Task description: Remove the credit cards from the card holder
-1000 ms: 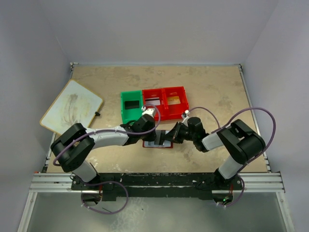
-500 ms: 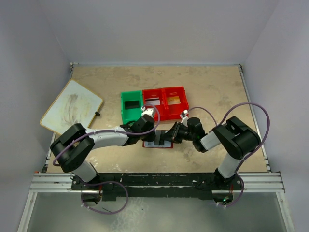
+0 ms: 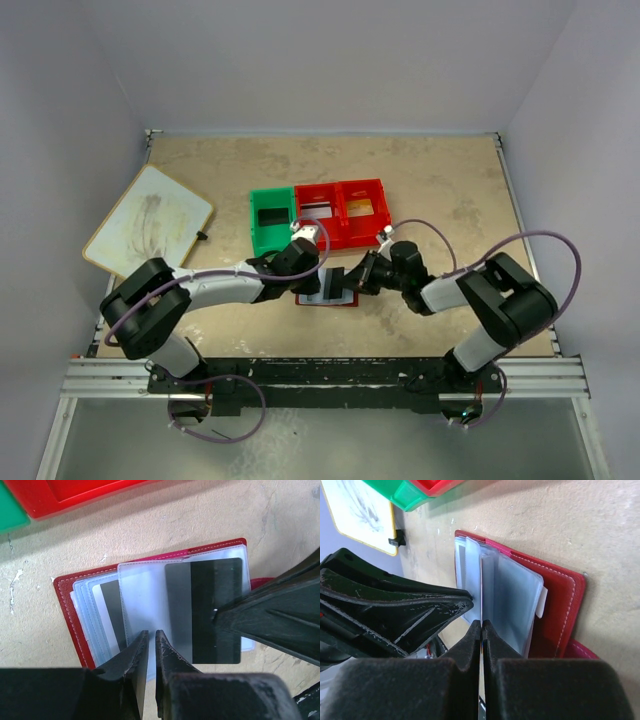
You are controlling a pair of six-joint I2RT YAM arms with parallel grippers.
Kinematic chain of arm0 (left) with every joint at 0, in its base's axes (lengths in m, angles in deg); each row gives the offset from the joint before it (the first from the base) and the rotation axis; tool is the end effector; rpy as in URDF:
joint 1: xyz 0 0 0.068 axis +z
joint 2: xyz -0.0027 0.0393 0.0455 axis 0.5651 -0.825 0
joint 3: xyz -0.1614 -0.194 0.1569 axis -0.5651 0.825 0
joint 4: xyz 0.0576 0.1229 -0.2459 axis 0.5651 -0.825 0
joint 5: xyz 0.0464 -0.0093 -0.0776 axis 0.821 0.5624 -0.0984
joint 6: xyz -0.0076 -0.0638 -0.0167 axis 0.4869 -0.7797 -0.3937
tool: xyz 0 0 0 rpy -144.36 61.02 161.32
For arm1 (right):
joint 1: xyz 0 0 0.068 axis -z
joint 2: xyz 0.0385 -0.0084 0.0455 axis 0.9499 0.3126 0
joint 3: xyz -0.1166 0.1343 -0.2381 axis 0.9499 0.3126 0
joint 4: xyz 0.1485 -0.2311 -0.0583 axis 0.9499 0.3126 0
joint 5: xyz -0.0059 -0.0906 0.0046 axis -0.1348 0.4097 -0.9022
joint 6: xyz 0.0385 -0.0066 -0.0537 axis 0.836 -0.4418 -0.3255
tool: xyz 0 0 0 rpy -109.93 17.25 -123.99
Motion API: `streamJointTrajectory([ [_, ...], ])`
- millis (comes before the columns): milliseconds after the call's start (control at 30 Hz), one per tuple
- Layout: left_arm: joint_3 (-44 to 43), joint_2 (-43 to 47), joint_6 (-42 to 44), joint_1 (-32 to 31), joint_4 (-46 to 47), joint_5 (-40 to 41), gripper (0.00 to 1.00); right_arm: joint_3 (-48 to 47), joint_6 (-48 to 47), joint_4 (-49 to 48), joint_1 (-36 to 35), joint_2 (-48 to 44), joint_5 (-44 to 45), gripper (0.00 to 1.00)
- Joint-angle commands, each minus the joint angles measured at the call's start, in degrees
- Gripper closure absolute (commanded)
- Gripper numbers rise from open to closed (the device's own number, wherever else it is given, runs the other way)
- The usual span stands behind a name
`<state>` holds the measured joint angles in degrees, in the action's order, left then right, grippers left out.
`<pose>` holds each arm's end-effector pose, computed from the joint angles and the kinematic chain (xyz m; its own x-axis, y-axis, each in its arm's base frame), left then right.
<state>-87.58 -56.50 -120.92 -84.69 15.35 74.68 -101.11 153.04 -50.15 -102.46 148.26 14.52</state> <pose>0.2142 -0.2463 0.1569 -0.8328 -0.0478 -0.5516 0.1896 0.9114 -0.3653 0.2324 0.1652 0.1212 -0.8732 0.4167 -0.2527 -0.0604 0.4219 0.9046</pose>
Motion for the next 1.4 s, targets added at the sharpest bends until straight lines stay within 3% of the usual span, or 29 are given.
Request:
streamJointTrajectory([
  [0, 1.5, 0.6, 0.3, 0.1, -4.7, 1.9, 0.92, -2.0, -3.2, 10.7, 0.3, -6.4, 5.6, 1.00],
  [300, 0.8, 1.0, 1.2, 0.1, -3.8, -1.7, 0.91, -3.0, -5.1, 15.7, 0.3, -15.0, 7.4, 1.00],
  [600, -0.1, 3.8, 0.4, 0.1, -2.4, -2.3, 0.86, -4.9, -8.5, 15.2, 0.1, -13.8, 6.0, 1.00],
  [867, -0.4, 2.9, 0.6, 0.1, -2.5, -2.7, 0.83, -8.5, -11.4, 30.3, 0.1, -12.4, 11.4, 1.00],
  [1067, -1.9, 2.3, 0.7, 0.1, -0.6, -5.0, 0.72, -9.1, -12.1, 26.8, 0.0, -8.9, 8.2, 1.00],
  [1367, -4.8, -0.8, 1.9, 0.0, 1.4, -8.3, 0.68, -9.6, -11.2, 20.5, 0.1, -4.1, 4.9, 0.95],
])
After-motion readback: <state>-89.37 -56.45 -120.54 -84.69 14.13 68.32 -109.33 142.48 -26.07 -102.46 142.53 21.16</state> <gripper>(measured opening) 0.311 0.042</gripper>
